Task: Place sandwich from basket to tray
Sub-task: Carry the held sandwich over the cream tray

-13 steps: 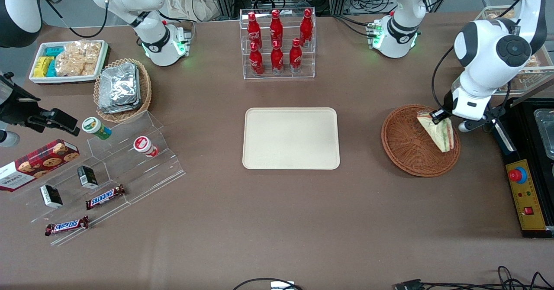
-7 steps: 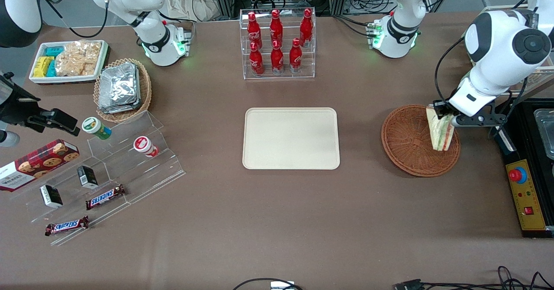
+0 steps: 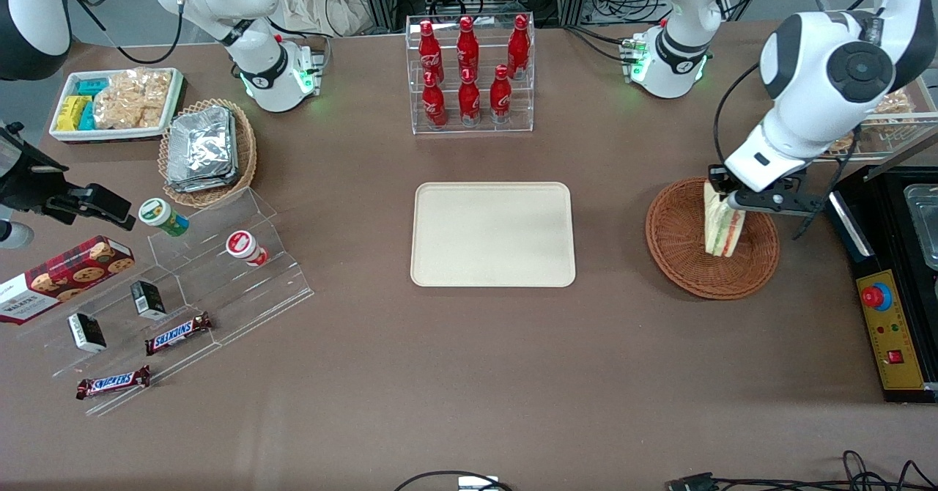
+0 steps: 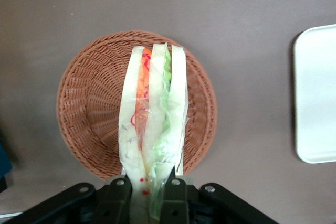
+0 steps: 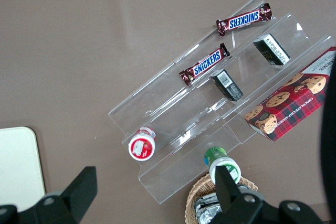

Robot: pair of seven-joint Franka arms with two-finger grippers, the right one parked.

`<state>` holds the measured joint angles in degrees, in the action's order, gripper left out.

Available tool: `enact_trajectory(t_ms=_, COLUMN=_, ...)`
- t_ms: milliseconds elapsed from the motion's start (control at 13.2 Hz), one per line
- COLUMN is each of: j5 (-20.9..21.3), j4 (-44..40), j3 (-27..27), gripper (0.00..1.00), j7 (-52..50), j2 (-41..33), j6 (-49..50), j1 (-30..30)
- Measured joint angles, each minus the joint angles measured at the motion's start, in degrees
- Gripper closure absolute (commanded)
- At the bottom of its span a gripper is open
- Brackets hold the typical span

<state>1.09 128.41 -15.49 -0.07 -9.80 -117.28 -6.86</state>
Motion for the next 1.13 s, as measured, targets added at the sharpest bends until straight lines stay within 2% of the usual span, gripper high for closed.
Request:
enact_trajectory(t_ms=453, j5=-0.15, j4=-2.08, j3=-9.35, gripper=0.8, j7=-9.47, j2=1.83, j6=-0.45, j1=0.27)
enact_trajectory(t_ms=1132, j5=-0.09, j4=-7.06, j3=-20.93, gripper=0.8, j7=-24.28, j2=8.54, j6=-2.17, j1=0.37)
